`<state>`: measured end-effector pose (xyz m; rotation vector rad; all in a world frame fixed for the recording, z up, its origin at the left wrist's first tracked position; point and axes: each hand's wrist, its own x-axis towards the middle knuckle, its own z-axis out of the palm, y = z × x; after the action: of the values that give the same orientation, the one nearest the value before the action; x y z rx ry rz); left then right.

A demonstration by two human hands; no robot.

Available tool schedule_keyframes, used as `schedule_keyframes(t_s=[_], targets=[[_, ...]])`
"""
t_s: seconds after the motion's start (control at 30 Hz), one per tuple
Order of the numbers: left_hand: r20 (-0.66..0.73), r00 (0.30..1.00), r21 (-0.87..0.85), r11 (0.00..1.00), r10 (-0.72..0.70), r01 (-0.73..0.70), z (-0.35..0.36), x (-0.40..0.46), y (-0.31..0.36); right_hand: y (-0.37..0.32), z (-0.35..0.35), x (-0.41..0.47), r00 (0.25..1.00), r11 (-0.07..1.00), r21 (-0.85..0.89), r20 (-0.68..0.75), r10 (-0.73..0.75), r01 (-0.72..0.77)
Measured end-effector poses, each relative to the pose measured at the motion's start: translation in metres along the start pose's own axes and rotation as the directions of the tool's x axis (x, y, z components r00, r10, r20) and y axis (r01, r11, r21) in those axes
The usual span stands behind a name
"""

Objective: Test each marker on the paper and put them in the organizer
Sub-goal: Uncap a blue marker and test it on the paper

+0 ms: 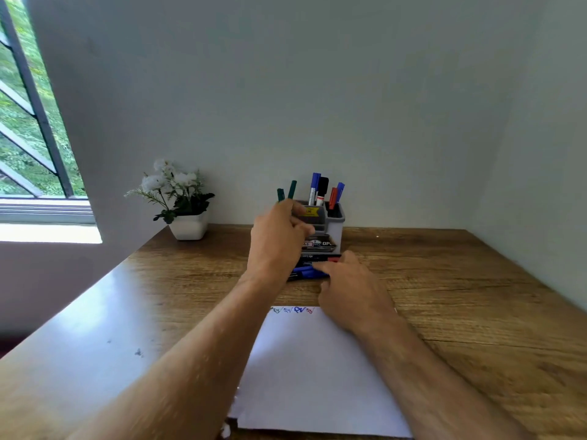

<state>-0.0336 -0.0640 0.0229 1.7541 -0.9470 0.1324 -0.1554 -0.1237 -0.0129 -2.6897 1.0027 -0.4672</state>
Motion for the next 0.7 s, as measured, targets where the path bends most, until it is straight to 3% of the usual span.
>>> schedule_keyframes(t_s=[0.3,0.47,0.7], targets=[[0.325,0.945,0.372,0.923,-0.033,-0.096,-0.017,-0.011,-0.013,0.002,0.005,0.007,0.997,1.0,-0.012,-0.073,-0.008,0.007],[0.537,0.841,0.488,0.835,-0.059,-0.253,-0.011,-0.011,-0.009,0.003,0.005,0.007,0.995,0.998,-0.055,-0.095,-0.027,0.022],[0.553,0.832,0.544,0.771,-0.034,-0.33,-0.006,-0.013,-0.011,0.005,0.007,0.007,0.991,0.998,-0.029,-0.125,-0.057,0.054]])
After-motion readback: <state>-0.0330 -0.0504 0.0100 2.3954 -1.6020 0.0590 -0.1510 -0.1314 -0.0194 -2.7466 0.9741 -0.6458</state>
